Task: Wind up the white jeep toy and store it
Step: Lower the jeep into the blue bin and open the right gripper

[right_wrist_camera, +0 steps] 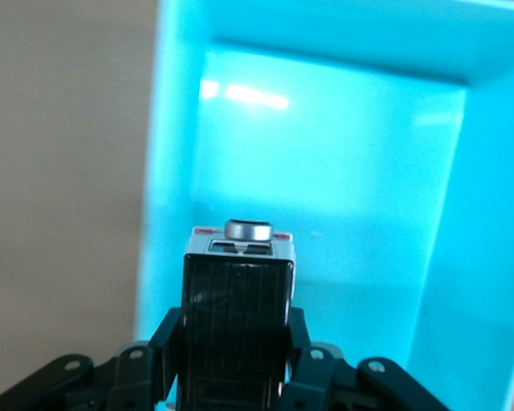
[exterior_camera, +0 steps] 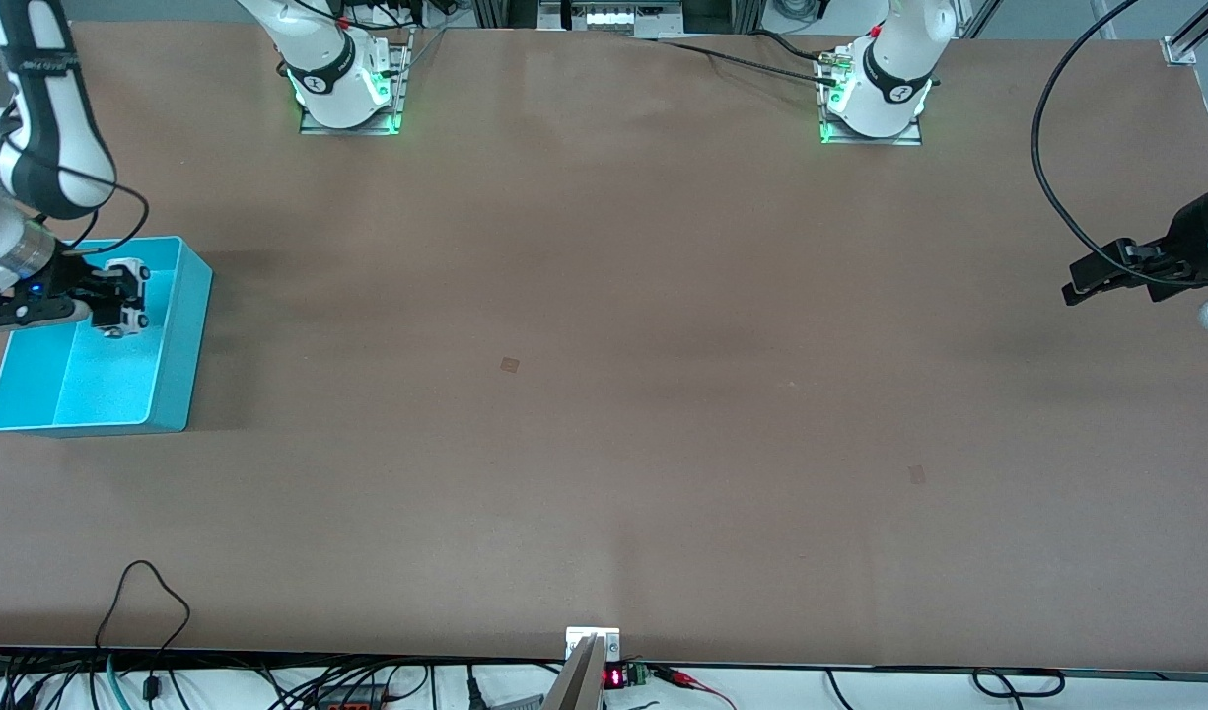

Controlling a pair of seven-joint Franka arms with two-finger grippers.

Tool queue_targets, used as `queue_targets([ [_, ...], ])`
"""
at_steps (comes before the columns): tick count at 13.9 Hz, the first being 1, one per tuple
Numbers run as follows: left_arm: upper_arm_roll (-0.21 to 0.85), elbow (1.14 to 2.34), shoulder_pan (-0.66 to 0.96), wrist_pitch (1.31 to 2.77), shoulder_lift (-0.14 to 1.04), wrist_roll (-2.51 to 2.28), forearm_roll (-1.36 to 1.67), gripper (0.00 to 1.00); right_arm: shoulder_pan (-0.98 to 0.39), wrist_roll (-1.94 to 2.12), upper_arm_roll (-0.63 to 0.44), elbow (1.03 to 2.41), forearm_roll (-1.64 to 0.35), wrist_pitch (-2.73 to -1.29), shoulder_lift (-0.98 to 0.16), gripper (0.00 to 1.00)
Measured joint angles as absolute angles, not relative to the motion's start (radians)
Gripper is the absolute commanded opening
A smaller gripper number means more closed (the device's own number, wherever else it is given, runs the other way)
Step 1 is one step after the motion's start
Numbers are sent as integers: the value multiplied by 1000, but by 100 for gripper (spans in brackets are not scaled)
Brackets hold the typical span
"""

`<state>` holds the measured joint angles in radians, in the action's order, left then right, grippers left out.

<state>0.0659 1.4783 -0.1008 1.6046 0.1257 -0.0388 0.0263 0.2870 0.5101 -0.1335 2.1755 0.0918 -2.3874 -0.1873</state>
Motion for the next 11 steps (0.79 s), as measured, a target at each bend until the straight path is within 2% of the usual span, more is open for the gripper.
queue_targets([
  [4, 66, 1478, -101, 1605, 126, -39, 26, 100, 287, 507, -165, 2111, 86, -2448, -294, 0],
  [9, 68, 1478, -99, 1604, 126, -39, 26, 100, 295, 500, -168, 2106, 84, -2594, -439, 0],
  [11, 70, 1478, -97, 1604, 126, -39, 26, 100, 294, 499, -168, 2099, 84, -2613, -462, 1],
])
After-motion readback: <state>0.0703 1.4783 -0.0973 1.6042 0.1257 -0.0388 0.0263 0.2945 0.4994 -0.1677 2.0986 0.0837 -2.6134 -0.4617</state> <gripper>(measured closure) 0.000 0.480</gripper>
